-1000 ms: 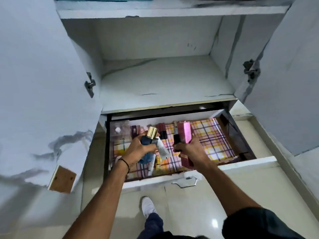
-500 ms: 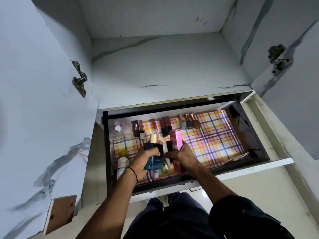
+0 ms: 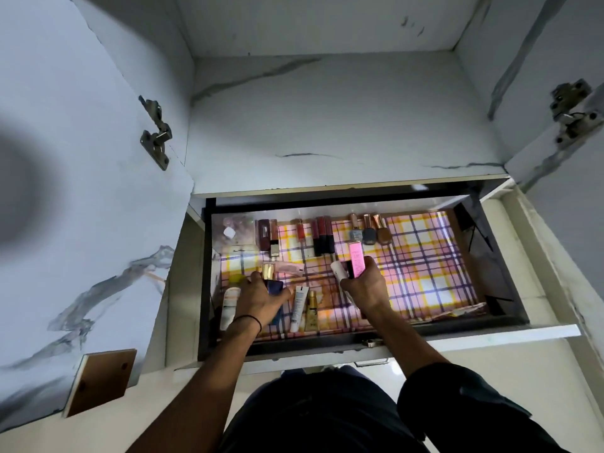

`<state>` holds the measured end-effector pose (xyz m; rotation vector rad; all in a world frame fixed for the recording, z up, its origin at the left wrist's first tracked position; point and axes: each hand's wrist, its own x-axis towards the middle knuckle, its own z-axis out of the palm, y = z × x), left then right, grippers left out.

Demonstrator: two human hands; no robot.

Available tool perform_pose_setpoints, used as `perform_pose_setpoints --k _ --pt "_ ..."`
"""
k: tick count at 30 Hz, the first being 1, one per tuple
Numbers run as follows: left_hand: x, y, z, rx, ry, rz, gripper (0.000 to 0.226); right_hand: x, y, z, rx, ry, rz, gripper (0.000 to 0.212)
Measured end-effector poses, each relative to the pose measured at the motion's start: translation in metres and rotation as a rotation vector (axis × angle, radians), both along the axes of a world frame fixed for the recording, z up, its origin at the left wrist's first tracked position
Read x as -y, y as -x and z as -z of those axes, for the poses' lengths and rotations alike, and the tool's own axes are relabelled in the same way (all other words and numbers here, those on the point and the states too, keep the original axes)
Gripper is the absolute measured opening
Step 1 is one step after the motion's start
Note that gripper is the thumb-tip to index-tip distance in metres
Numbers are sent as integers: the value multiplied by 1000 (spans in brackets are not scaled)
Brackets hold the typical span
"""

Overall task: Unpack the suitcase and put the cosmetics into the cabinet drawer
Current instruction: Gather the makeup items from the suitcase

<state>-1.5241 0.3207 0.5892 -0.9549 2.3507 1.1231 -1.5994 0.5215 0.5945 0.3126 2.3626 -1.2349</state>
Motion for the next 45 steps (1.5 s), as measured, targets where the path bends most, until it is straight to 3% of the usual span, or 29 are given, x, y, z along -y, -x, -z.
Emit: perform_pose_setpoints --k 5,11,18,22,26,29,37,40,45 --pt "-11 4 3 102 221 26 87 1 6 4 31 -133 -118 40" --pt "-23 2 1 183 385 107 80 0 9 7 69 -227 -259 44" --pt "-12 -1 -1 174 468 232 78 -1 6 7 122 -195 -237 51" --pt "4 -12 -3 136 341 186 73 1 8 8 138 -203 -243 53" --pt "28 -32 -6 -223 255 -32 17 3 7 10 127 -192 -246 50" --pt "42 -38 -8 -281 324 -41 31 4 7 12 109 -188 -256 50" --pt "50 -26 0 -61 309 293 51 4 6 15 110 -167 -274 49" --pt "53 -24 1 30 326 384 48 4 7 16 116 -165 -272 50" --pt "47 -20 1 -149 306 236 40 5 7 16 121 -160 -278 52"
